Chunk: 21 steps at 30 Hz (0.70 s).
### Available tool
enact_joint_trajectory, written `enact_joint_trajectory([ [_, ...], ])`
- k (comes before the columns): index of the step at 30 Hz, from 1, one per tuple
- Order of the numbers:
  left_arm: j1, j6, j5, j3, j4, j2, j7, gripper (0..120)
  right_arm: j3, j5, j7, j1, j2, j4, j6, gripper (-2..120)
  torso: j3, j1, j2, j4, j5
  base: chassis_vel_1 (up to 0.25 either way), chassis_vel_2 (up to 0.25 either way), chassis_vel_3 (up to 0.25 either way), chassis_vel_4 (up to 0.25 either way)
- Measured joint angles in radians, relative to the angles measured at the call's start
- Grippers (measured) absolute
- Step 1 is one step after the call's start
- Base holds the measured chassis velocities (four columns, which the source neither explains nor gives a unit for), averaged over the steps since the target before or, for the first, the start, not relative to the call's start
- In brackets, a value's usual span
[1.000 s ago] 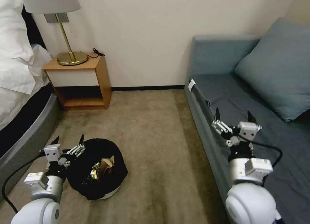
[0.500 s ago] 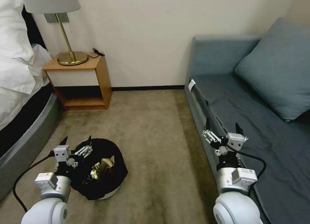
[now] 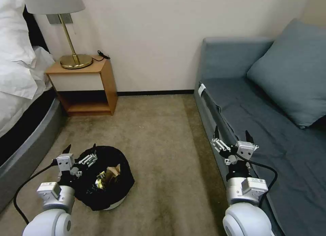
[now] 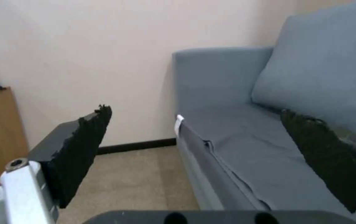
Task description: Pick up the trash bin, then pick up the garbage on the floor and place it into the trash bin.
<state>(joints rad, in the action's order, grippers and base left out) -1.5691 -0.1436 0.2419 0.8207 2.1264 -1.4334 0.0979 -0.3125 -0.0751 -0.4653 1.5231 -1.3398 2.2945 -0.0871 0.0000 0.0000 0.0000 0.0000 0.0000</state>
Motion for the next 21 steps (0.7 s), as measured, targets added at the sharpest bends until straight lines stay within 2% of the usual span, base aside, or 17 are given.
enact_joint_trajectory([
  [21,0.0,-0.001,0.001,0.001,0.0,0.0,0.0,100,0.001,-0.002,0.0,-0.002,0.001,0.0,0.0,100,0.0,0.0,0.0,0.0,0.0,0.0,0.0,0.0,0.0],
])
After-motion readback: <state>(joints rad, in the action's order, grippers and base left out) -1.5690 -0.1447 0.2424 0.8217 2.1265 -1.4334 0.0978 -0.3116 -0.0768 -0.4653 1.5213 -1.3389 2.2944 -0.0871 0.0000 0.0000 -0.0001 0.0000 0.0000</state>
